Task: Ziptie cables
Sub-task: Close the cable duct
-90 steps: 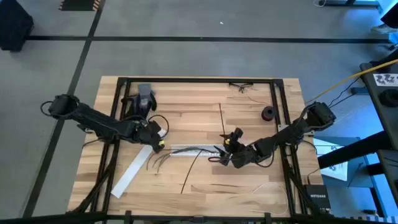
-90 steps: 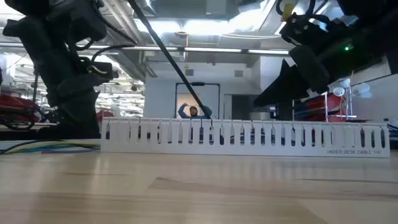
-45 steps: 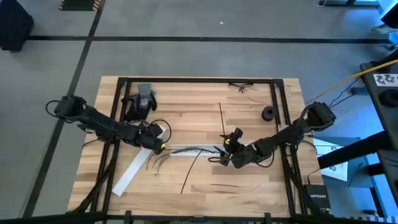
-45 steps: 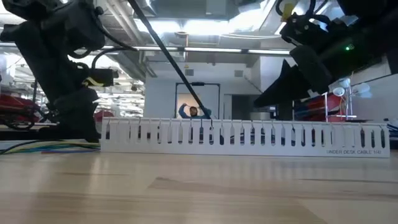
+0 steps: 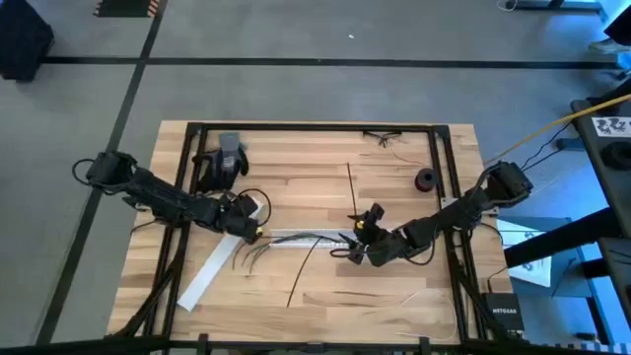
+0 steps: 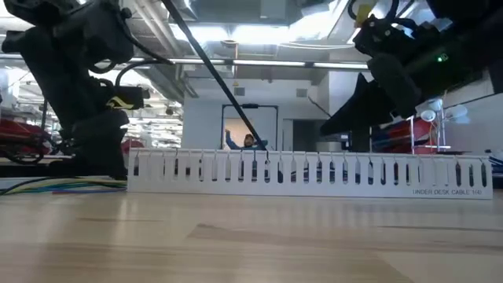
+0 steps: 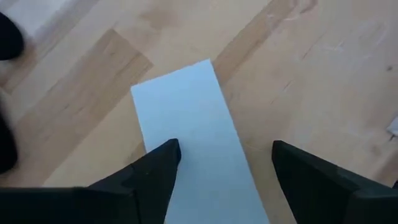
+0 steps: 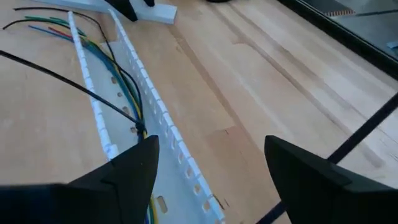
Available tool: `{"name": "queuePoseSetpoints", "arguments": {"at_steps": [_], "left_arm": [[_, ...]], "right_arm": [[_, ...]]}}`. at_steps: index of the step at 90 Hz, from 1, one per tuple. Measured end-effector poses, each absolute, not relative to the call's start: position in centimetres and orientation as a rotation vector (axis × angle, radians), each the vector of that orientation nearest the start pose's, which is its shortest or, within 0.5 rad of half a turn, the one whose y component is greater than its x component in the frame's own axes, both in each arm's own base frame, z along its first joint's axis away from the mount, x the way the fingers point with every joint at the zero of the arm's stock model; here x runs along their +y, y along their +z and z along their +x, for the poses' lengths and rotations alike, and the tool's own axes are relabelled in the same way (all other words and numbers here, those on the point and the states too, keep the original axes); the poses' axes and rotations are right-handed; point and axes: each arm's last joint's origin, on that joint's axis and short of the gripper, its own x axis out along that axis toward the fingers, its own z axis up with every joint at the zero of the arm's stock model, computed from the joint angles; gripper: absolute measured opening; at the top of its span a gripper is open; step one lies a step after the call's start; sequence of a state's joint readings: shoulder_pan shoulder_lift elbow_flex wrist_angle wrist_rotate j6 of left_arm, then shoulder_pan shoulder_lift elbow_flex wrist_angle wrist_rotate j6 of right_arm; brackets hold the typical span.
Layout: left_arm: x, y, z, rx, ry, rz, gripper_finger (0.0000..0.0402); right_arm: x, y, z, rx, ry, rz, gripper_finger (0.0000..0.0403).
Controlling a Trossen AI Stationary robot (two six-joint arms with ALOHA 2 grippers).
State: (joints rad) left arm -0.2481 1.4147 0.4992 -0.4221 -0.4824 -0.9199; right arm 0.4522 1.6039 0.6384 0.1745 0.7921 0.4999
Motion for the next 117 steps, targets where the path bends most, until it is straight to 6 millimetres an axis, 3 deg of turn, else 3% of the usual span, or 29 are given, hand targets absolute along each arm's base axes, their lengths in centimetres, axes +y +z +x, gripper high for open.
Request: {"name": "queuePoseSetpoints", "arguments": {"at_steps": [35, 51, 64, 78, 117], "left_arm": [[-3.5, 11.7, 19.2, 1.047, 0.750, -0.302, 0.0243], [-3.7, 13.4, 19.8, 1.053, 0.684, -0.309, 0.0247], [-3.7, 15.4, 19.3, 1.121, 0.723, -0.278, 0.0247], [-4.0, 16.2, 18.3, 1.182, 0.743, -0.312, 0.0247], [-4.7, 15.8, 18.7, 1.131, 0.722, -0.446, 0.0249]], "right_arm": [[10.4, 13.8, 26.1, 0.537, -0.467, 0.018, 0.0285], [10.4, 13.8, 26.1, 0.534, -0.467, 0.020, 0.0285], [10.4, 13.8, 26.1, 0.534, -0.467, 0.020, 0.0285], [10.4, 13.8, 26.1, 0.534, -0.467, 0.021, 0.0285], [10.4, 13.8, 26.1, 0.546, -0.444, 0.029, 0.0285]]}}
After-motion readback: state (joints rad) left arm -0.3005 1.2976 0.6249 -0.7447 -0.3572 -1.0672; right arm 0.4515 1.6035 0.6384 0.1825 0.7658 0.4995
